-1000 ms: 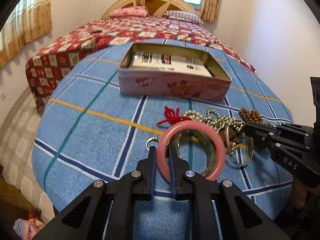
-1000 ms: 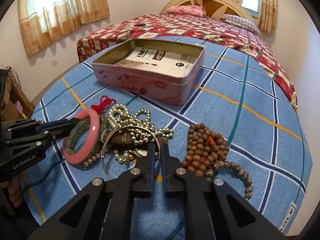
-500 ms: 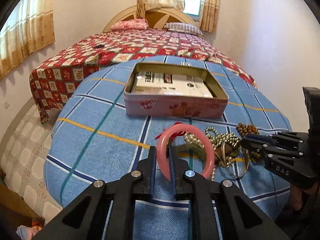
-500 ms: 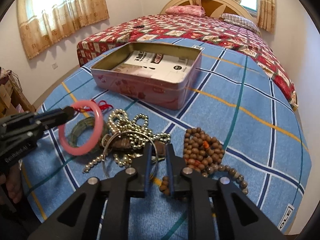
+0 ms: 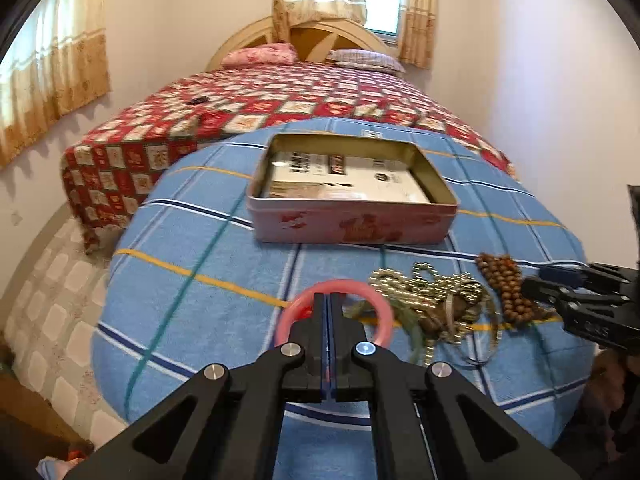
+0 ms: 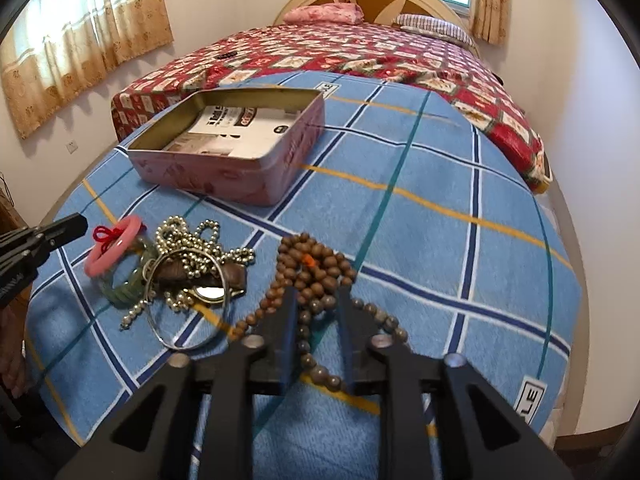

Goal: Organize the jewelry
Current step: 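Reach the left tool to the pink bangle while the right tool reaches the brown bead mala, then close the left tool on the pink bangle while the right tool grasps the brown mala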

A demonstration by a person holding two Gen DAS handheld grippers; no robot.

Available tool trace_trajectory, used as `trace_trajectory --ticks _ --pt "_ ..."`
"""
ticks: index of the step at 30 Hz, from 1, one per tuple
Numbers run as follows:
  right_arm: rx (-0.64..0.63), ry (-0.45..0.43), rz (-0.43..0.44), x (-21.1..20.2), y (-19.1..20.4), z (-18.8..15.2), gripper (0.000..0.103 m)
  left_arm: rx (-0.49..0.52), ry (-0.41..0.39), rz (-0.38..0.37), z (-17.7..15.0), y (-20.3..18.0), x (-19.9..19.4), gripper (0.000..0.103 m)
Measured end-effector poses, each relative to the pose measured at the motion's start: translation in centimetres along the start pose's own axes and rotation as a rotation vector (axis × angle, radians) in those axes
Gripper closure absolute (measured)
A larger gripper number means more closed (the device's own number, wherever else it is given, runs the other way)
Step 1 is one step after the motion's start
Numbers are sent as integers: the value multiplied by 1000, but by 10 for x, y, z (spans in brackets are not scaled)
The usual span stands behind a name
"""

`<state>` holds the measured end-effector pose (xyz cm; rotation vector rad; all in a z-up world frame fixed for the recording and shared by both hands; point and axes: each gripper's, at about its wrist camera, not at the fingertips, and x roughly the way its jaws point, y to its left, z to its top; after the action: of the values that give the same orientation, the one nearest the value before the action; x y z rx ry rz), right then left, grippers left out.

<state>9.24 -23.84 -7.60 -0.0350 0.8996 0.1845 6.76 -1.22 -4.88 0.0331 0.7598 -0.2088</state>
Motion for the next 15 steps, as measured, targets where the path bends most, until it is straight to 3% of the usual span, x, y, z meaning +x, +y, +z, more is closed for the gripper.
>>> trace_trajectory --ticks 2,3,4,6,7,8,15 --pt "4 -10 -2 -1 0 -1 47 -1 -4 60 1 3 1 100" --pt "3 -12 -2 0 0 0 46 -7 0 74 1 5 2 98" --pt "5 -9 -5 3 0 1 46 -15 7 83 2 6 4 89" --pt "17 -5 -3 7 -1 4 46 -35 20 83 0 10 7 65" --pt "23 -6 2 9 -1 6 46 -45 21 83 -1 11 8 47" --pt "22 -2 3 13 0 8 46 -56 19 90 -3 13 8 38" --pt "-9 46 11 34 7 7 47 -71 107 90 -8 20 22 37"
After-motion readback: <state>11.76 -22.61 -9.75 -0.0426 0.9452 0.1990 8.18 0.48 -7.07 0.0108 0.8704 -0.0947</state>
